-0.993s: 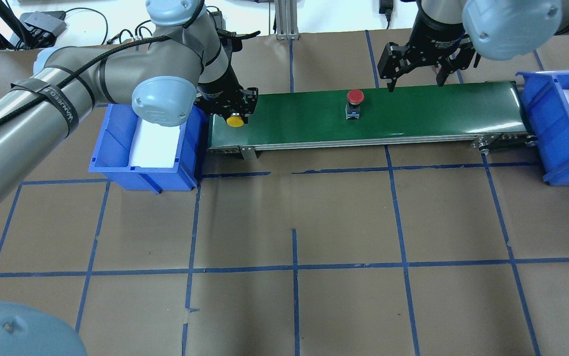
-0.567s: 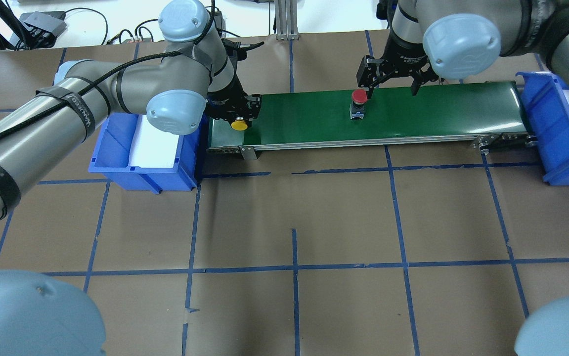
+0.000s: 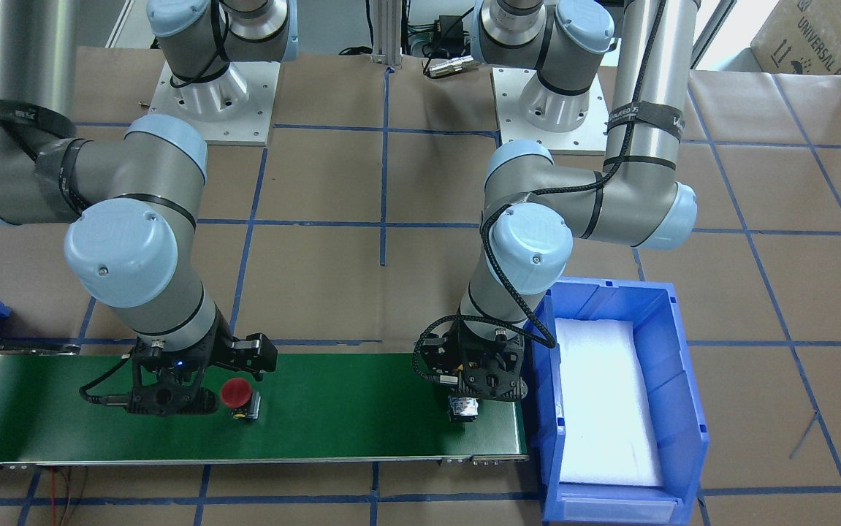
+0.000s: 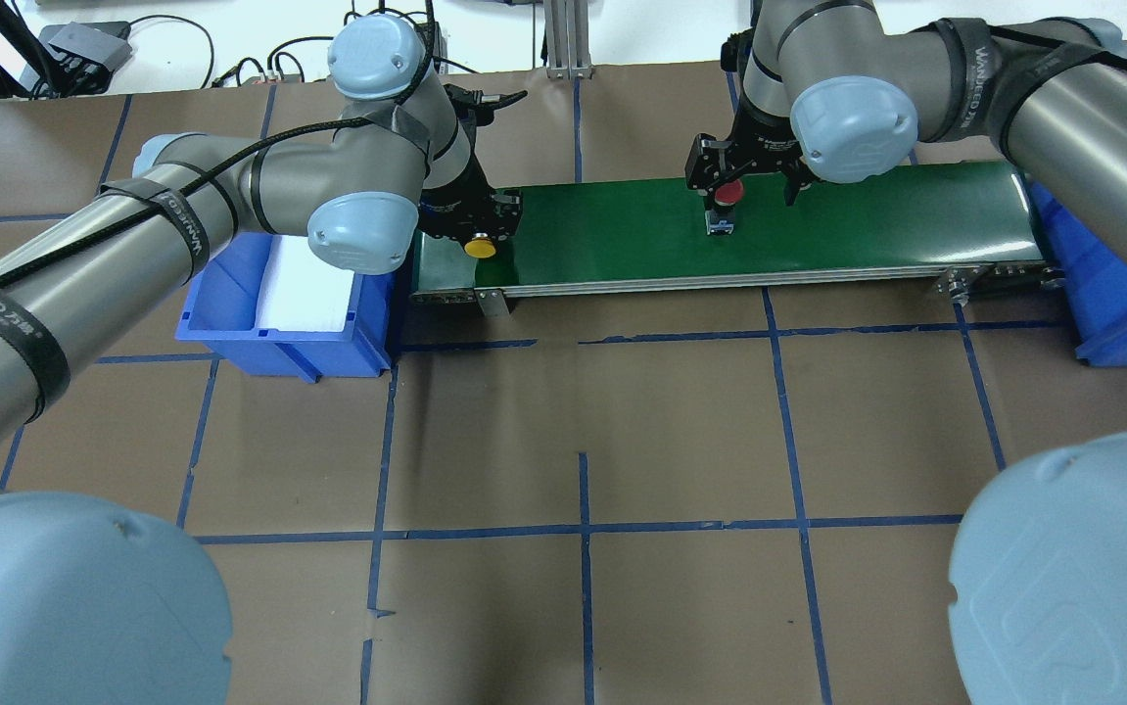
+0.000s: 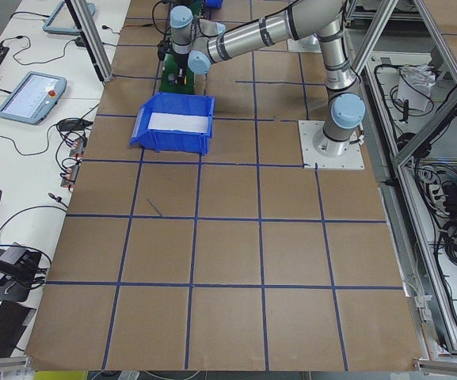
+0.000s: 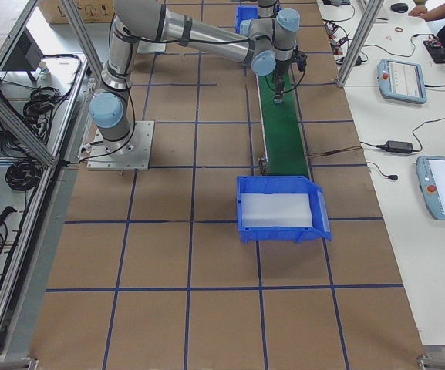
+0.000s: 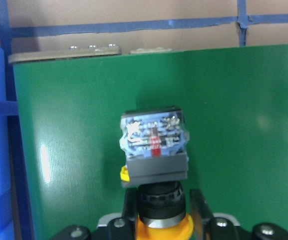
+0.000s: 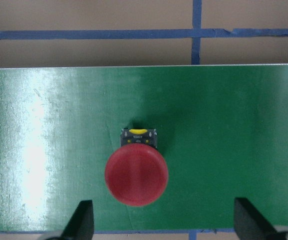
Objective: Transport two buttons from left to right
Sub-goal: 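Grasp the red button with the right gripper while the left gripper withdraws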
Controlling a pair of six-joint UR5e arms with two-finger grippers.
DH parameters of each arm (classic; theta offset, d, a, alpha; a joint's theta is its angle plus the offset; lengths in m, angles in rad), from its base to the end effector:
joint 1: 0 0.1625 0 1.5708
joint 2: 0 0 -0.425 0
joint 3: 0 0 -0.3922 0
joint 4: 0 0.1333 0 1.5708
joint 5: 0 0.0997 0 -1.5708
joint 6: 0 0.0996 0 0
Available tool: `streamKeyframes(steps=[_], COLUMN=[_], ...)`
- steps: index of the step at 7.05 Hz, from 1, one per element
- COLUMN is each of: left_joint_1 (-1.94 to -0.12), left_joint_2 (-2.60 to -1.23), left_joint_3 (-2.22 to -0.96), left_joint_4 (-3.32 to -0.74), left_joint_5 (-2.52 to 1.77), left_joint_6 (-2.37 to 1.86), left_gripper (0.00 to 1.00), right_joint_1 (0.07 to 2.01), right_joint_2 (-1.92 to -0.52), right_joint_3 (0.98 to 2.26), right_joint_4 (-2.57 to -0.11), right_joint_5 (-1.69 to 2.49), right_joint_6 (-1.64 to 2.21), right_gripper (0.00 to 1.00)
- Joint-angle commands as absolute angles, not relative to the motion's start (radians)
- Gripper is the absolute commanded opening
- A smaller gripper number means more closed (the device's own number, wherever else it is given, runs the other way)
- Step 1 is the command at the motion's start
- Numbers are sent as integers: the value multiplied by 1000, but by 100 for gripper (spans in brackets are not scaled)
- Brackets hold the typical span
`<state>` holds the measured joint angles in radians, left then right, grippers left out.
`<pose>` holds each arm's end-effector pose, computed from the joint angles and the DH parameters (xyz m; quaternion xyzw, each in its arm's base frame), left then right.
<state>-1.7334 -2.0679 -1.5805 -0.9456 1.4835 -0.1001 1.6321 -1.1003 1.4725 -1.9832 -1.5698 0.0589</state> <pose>-0.2464 -0.6247 0.2589 -0.0337 -0.9967 0.0529 0.0509 0.1737 -0.6522 0.3032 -0.0012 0.9998 -0.0200 0.0017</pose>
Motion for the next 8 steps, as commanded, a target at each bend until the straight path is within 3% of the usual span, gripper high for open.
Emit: streamKeyframes(steps=[1,3,5,8], left_joint_1=[-1733,-1733,-1727,-1627], left_joint_2=[-2066,-2046,-1926,-1687], left_joint_3=[-1585,-1579,-1566,-1653], left_joint_4=[-943,-949,-1053,-1326], left_joint_5=[1482,1479,1489,1582], left_joint_6=[-154,-137,-106,-42], left_gripper=[90,100,100,100], right_joint_1=[1632,1629,1625,1553], right_joint_2=[-1065,-1039,-1035,-1054], right_joint_3=[1441,1395,1391,1426], right_joint_4=[-2005,-2005,-2005,-1971], right_joint_5=[-1569,-1578,-1580,-1589], right_joint_6=[58,43,38,-8], right_gripper=[100,99,94,29])
